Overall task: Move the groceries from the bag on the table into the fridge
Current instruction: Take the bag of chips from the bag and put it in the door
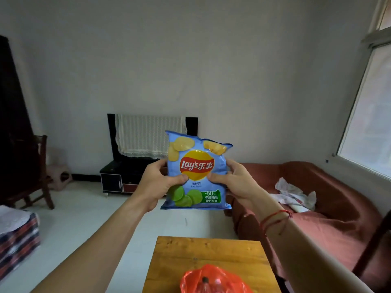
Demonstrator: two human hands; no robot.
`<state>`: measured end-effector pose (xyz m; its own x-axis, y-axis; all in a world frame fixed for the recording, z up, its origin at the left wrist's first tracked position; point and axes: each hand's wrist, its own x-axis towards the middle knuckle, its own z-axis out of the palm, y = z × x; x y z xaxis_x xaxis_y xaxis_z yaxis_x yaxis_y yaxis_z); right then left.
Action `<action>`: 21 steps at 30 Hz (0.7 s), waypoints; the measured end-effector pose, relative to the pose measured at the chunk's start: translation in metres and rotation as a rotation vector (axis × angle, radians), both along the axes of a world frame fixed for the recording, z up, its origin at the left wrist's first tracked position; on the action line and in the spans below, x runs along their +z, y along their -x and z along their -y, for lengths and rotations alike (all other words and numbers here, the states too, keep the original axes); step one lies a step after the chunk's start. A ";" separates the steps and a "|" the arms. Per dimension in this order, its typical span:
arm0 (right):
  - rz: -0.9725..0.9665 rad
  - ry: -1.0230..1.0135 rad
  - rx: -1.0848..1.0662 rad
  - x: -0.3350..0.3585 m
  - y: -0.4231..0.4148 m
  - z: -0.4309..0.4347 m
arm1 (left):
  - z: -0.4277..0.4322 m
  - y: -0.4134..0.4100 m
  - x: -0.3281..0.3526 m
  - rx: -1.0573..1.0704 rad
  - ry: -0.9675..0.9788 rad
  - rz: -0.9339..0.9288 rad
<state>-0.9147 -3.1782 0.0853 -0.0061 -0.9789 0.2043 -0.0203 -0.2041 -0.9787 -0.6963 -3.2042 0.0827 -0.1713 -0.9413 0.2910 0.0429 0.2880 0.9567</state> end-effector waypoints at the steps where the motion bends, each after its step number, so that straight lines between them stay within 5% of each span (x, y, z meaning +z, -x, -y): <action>1: 0.001 0.000 0.016 0.000 -0.004 0.002 | -0.002 -0.005 0.000 0.018 0.000 -0.003; 11: -0.015 -0.021 0.296 -0.004 -0.097 0.025 | -0.039 -0.098 -0.004 0.266 -0.016 -0.018; 21: -0.075 -0.023 0.646 -0.005 -0.285 0.002 | -0.138 -0.258 -0.011 0.600 -0.035 -0.026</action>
